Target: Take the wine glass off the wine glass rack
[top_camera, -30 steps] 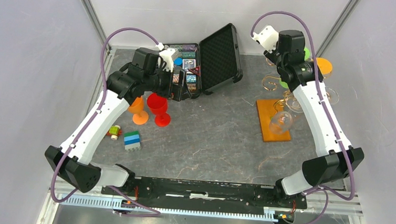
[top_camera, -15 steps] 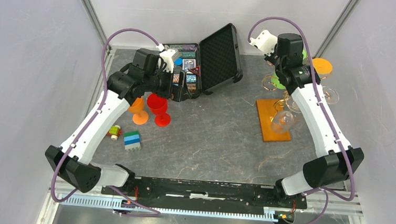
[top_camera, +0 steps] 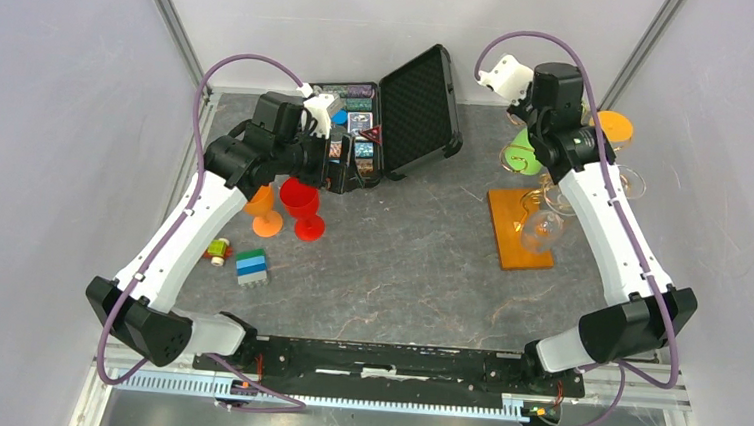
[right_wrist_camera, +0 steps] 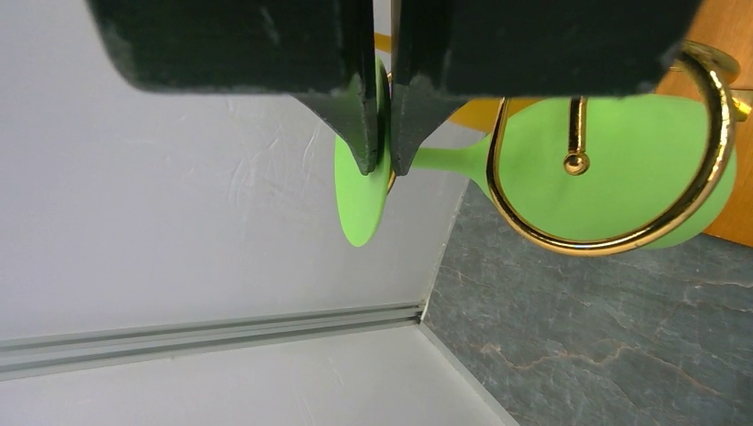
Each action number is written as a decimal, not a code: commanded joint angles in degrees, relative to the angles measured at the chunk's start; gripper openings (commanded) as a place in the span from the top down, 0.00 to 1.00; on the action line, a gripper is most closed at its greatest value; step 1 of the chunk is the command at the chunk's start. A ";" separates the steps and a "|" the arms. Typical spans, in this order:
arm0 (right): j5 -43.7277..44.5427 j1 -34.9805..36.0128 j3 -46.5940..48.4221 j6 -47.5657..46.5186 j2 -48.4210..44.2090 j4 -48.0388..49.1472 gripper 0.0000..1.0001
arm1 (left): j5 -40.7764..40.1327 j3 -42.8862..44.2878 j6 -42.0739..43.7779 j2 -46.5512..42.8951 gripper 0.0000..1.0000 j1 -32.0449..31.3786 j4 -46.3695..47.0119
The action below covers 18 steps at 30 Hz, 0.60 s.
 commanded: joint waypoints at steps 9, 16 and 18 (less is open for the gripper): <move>7.87 0.14 -2.25 -0.86 -1.62 7.00 1.00 | 1.31 0.21 -1.18 -1.54 0.00 0.11 1.93; 6.29 0.14 -2.00 -0.87 -2.46 6.40 1.00 | 1.18 -0.05 -1.01 -1.78 0.00 0.16 1.95; 5.47 0.14 -2.12 -1.12 -2.61 5.43 1.00 | 0.97 -0.05 -1.00 -1.68 0.00 0.15 1.93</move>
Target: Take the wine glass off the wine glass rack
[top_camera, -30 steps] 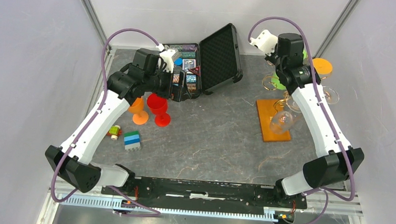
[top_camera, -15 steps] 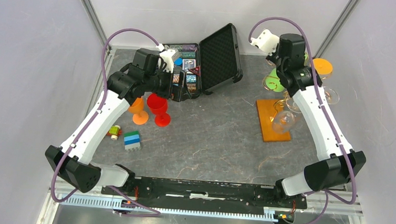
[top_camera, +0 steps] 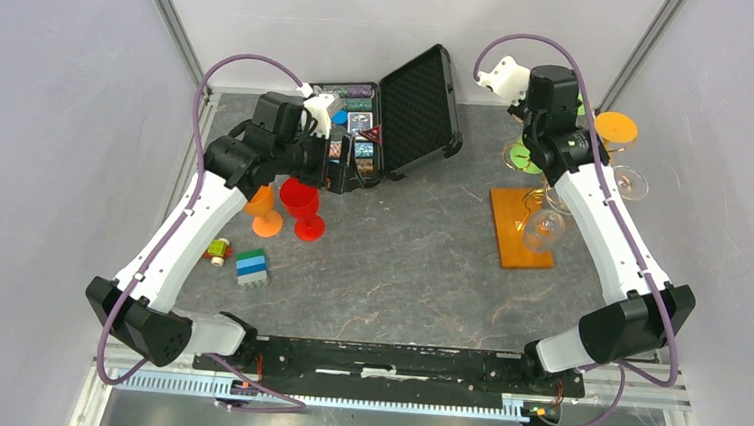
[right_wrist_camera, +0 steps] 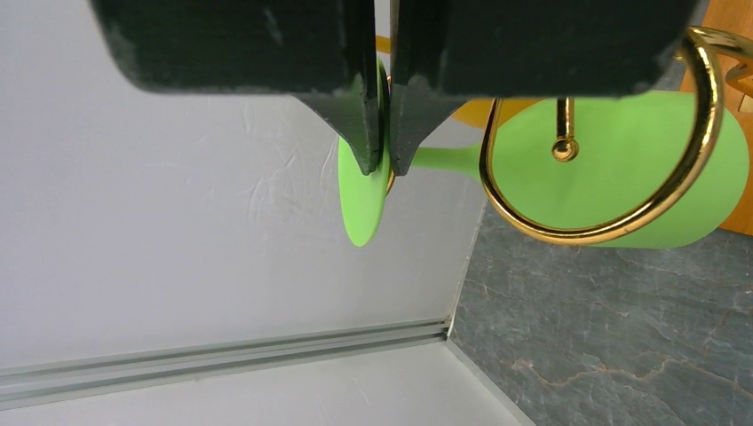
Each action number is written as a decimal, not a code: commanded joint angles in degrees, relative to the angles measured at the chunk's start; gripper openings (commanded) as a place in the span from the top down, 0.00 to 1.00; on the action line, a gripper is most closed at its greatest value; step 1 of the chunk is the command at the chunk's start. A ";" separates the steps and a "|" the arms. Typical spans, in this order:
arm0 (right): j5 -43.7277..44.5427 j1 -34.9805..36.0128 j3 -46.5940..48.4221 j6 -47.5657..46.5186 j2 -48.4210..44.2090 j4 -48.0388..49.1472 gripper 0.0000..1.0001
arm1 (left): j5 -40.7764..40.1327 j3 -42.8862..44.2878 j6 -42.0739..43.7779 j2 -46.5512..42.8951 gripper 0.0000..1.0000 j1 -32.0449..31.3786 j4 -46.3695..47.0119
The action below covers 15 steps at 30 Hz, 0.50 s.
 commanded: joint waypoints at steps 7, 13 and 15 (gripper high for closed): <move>-4.99 0.05 0.51 1.36 -3.13 -3.29 0.86 | 0.96 -0.30 -0.91 -1.64 0.00 0.14 2.01; -7.26 0.76 1.33 1.63 -3.29 -6.18 0.83 | 0.87 -0.55 -0.91 -1.66 0.00 0.12 2.00; -7.19 0.83 1.42 1.47 -3.28 -6.68 0.86 | 0.87 -0.75 -0.91 -1.61 0.00 0.16 2.10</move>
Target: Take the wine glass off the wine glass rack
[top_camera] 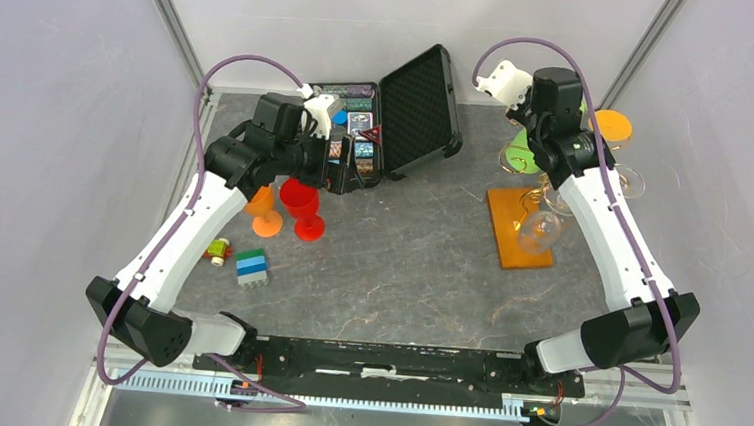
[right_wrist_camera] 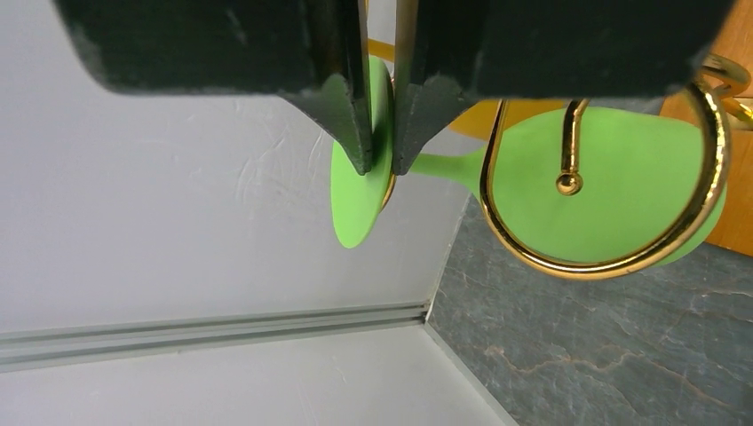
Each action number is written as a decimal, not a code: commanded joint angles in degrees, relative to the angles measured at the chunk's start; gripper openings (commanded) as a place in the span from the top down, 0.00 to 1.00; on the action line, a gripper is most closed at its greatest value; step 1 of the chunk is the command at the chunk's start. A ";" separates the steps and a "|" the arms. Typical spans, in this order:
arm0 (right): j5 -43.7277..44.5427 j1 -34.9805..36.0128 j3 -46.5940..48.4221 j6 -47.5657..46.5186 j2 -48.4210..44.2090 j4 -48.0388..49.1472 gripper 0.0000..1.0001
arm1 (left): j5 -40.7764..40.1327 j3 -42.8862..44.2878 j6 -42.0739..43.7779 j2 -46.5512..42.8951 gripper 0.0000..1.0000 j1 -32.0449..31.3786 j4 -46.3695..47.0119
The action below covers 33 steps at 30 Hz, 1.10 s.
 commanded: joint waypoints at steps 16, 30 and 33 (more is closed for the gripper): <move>-0.04 2.03 1.29 1.68 -2.45 -4.75 0.80 | 1.01 -0.47 -0.82 -1.03 0.00 0.12 2.45; -3.42 2.91 1.50 1.34 -3.98 -7.88 0.78 | 1.34 -0.47 -0.82 -0.62 0.00 0.16 2.45; -3.55 2.91 0.96 0.99 -3.94 -7.98 0.64 | 1.42 -0.26 -0.82 -0.40 0.00 0.12 2.45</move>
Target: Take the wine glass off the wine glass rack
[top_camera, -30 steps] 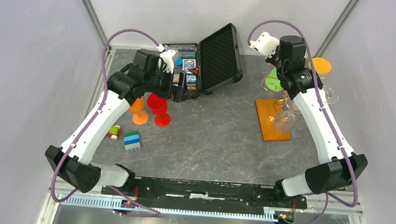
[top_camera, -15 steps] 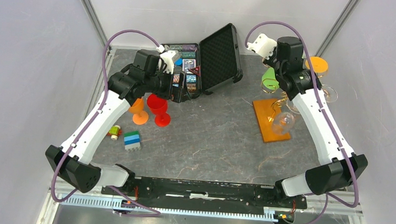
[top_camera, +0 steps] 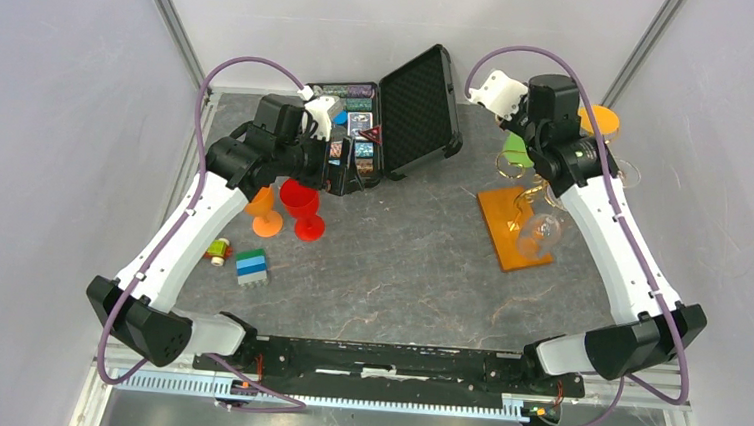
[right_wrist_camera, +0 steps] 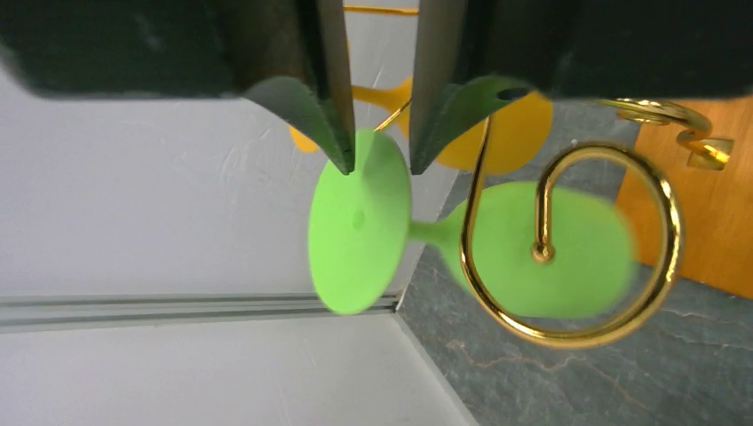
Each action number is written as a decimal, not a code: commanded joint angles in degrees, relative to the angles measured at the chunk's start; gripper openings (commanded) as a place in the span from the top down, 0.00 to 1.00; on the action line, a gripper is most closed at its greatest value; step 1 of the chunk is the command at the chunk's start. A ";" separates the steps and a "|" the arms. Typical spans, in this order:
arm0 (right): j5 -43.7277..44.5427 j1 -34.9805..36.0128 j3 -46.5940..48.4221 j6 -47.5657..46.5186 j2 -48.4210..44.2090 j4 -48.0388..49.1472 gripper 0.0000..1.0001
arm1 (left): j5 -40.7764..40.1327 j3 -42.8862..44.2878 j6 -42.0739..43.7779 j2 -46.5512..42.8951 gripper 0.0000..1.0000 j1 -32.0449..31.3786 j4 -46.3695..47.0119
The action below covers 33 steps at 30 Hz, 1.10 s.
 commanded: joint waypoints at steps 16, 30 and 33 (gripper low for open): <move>1.42 0.46 -0.57 -0.62 -0.94 -0.92 0.48 | 1.53 0.48 -0.82 0.06 0.00 0.16 2.41; 1.26 0.42 0.72 0.46 -2.38 5.30 0.44 | 1.83 0.74 -1.00 0.37 0.00 0.15 2.37; 3.82 0.40 -0.24 -0.03 -1.54 7.96 0.46 | 1.91 0.83 -1.00 0.37 0.00 0.16 2.39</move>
